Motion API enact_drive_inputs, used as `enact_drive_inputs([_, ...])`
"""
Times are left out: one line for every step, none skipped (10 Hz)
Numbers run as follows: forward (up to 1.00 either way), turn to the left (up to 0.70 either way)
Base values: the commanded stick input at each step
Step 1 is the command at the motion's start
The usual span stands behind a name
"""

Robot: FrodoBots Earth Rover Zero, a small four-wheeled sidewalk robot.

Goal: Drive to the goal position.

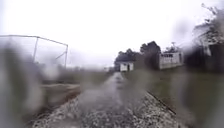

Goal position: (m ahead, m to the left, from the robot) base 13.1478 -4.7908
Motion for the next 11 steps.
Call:
enact_drive_inputs([0.85, 0.0])
enact_drive_inputs([0.85, 0.0])
enact_drive_inputs([0.85, 0.0])
enact_drive_inputs([0.85, 0.0])
enact_drive_inputs([0.85, 0.0])
enact_drive_inputs([0.85, 0.0])
enact_drive_inputs([0.85, 0.0])
enact_drive_inputs([0.85, 0.0])
enact_drive_inputs([0.85, 0.0])
enact_drive_inputs([0.85, 0.0])
enact_drive_inputs([0.85, 0.0])
